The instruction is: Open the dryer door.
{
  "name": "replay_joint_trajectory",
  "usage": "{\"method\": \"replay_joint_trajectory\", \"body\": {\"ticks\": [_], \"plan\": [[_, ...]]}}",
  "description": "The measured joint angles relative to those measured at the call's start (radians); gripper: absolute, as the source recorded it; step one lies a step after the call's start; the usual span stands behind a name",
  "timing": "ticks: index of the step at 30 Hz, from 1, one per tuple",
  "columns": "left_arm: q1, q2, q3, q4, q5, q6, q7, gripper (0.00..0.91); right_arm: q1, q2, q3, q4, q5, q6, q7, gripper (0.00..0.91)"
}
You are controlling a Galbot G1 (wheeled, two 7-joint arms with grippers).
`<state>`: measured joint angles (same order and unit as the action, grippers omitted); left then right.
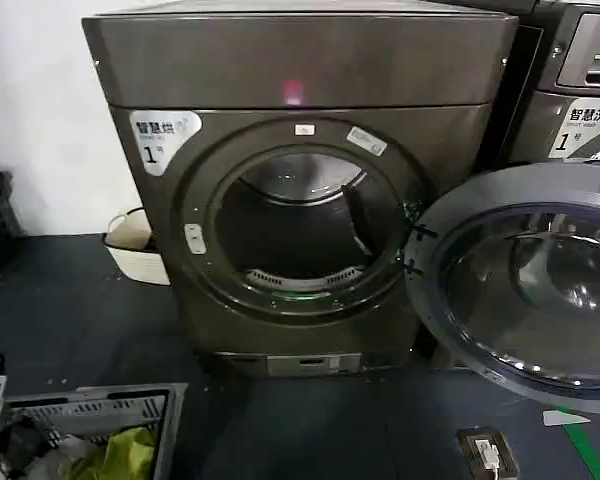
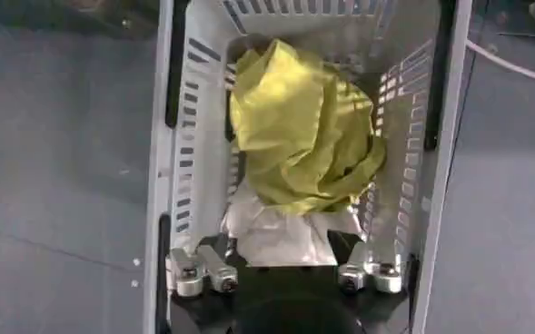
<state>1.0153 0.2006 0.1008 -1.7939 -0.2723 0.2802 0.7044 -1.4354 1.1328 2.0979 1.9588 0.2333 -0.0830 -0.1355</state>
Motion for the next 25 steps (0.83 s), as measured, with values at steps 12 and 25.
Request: {"method": "replay_joint_trajectory", "body": {"ticks": [12, 25], "plan": [[-0.002, 0.018, 0.0, -0.012, 0.021, -0.001, 0.006, 0.907, 0.005, 0.017, -0.008, 0.007, -0.002, 0.002, -0.002, 0.907], [-0.007, 0.035, 0.004, -0.027, 0.041, -0.002, 0.027, 0.907, 0.004, 0.018, -0.008, 0.004, -0.01, 0.006, -0.003, 0.907]]}}
